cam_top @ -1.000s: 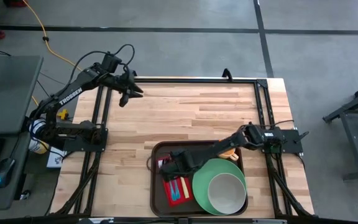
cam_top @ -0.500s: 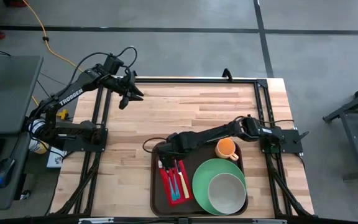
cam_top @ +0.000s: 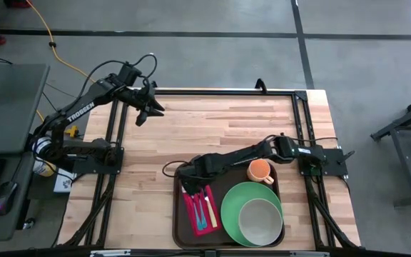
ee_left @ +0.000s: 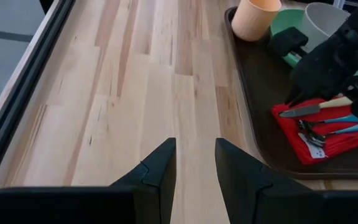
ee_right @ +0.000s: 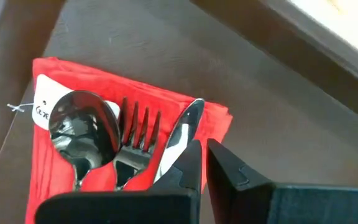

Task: Set up tray
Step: Adjust the red cloth table napkin

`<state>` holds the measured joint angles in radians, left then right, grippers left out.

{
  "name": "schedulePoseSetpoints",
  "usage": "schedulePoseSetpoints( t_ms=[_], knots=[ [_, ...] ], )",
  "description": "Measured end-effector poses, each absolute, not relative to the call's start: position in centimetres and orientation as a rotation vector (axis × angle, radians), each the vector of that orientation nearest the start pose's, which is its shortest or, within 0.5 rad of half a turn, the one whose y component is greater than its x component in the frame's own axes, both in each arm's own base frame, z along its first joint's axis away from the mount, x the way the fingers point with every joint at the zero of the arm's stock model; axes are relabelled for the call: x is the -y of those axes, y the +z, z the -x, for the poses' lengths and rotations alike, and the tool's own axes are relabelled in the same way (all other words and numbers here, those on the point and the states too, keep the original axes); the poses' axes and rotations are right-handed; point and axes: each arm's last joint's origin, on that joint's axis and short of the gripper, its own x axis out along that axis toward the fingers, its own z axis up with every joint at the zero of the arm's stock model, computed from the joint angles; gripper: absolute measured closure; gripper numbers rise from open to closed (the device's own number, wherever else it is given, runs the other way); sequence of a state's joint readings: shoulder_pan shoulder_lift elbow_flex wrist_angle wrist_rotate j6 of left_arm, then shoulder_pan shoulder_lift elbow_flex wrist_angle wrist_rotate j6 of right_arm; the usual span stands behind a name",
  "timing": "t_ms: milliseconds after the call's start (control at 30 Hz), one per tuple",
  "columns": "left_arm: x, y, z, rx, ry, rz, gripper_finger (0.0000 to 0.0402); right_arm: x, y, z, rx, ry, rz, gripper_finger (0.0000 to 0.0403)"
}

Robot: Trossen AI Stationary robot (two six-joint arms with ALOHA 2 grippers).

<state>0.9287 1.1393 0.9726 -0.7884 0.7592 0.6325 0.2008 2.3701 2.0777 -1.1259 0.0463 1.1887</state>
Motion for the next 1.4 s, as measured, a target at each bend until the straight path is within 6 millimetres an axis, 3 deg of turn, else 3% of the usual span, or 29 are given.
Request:
schedulePoseSetpoints(
  t_ms=[1100, 1400],
  knots=[
    [-15.7, 29.0, -14.2, -0.636, -0.055, 0.078, 0.0261, -8.3, 15.8, -46.8, -1.352, -0.783, -0.843, 0.0403],
    [-15.7, 29.0, -14.2, -0.636, -0.055, 0.078, 0.0261, -9.1, 15.7, -46.1, -1.39, -0.835, -0.853, 0.0403]
  ],
)
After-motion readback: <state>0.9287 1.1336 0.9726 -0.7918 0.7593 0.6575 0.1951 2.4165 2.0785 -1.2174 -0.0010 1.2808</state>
